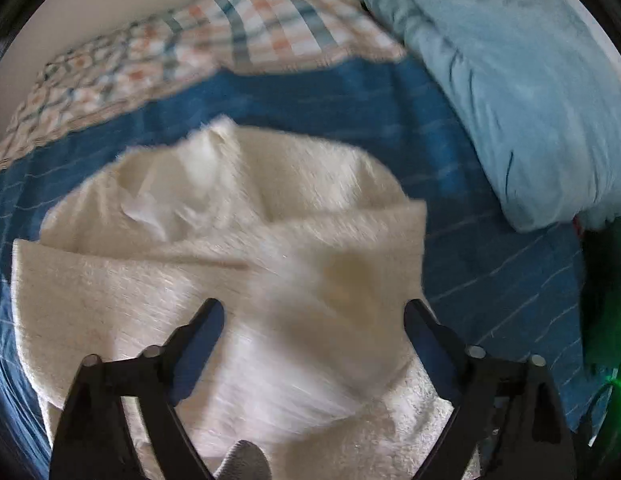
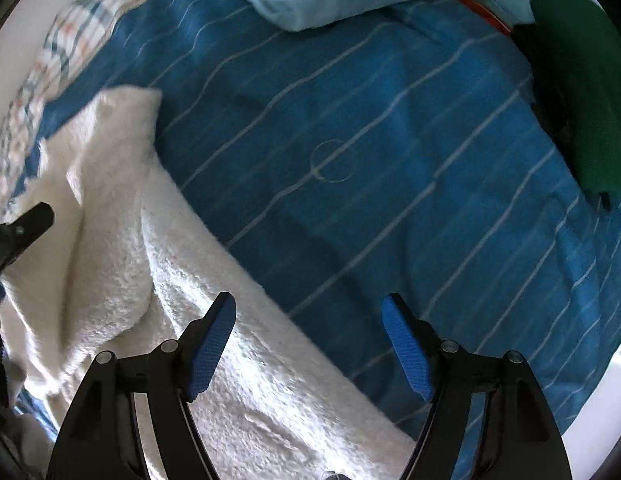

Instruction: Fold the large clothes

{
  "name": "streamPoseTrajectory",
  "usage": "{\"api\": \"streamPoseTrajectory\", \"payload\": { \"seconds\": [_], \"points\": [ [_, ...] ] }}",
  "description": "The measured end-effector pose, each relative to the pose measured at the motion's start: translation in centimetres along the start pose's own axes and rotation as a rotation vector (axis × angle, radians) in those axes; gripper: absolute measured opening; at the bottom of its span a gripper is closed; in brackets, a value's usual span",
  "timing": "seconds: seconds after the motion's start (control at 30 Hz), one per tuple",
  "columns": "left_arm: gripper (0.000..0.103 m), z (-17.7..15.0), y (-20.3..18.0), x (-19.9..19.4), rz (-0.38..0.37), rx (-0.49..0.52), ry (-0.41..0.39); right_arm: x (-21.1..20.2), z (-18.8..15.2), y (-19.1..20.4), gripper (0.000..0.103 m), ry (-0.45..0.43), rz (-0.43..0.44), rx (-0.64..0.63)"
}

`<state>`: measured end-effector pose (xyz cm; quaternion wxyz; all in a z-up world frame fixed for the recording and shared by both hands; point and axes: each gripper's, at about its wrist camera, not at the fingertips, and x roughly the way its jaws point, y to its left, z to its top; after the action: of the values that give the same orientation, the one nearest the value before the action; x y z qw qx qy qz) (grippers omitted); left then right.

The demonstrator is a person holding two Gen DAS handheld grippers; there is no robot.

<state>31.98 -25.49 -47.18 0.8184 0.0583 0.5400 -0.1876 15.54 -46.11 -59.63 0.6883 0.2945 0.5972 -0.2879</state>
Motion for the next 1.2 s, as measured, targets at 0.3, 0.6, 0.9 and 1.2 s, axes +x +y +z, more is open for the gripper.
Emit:
{"api": "streamPoseTrajectory", "payload": {
  "seconds": [0.3, 0.6, 0.9, 1.2],
  "points": [
    [0.092, -4.3, 12.0, -4.1, 0.405, -0.118, -0.032, -2.3, 3.4, 2.9, 0.078, 0.012, 0.334, -0.055],
    [0.092, -7.7, 16.7, 1.0, 0.403, -0.216, 0.064, 3.1, 3.6, 11.5, 0.068, 0.114, 0.324, -0.282],
    [0.092, -6.5, 16.5, -0.1, 0.373, -0.209, 0.027, 4.4, 2.8, 15.0, 0.025, 0.049, 0.244, -0.331],
    [0.092, -4.6, 18.4, -1.4, 0.367, -0.218, -0.027, 0.4, 2.9, 13.9, 0.015, -0.076, 0.3, -0.321]
  ]
}}
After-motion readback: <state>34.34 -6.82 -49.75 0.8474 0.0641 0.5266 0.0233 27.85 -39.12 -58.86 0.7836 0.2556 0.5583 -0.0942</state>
